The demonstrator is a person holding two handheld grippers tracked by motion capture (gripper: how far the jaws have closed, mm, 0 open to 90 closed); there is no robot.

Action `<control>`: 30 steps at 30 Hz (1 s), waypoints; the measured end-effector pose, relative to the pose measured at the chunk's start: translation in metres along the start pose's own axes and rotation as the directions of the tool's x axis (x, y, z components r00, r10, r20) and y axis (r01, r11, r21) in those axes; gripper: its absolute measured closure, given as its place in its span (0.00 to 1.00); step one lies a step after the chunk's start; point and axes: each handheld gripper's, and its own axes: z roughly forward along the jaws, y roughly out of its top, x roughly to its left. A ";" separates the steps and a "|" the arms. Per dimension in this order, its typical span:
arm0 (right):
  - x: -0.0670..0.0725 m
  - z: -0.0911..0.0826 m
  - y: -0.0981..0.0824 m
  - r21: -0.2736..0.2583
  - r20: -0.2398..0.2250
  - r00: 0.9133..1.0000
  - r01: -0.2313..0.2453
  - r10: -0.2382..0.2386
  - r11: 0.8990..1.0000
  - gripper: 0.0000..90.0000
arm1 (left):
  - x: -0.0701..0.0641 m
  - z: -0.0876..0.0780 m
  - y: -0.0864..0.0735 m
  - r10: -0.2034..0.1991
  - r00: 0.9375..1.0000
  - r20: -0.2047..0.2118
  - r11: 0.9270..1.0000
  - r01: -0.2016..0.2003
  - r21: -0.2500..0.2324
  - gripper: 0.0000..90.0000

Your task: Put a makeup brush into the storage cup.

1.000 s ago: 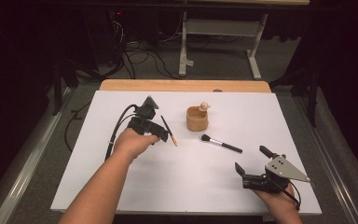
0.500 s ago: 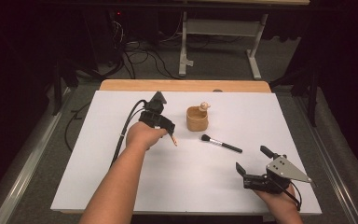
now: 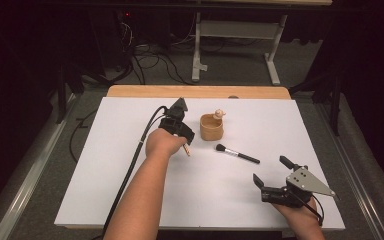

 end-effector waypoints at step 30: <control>0.001 0.000 0.001 -0.005 -0.011 1.000 0.010 -0.010 1.000 0.02 | -0.005 0.034 0.006 -0.058 0.998 -0.040 0.998 0.059 0.031 0.61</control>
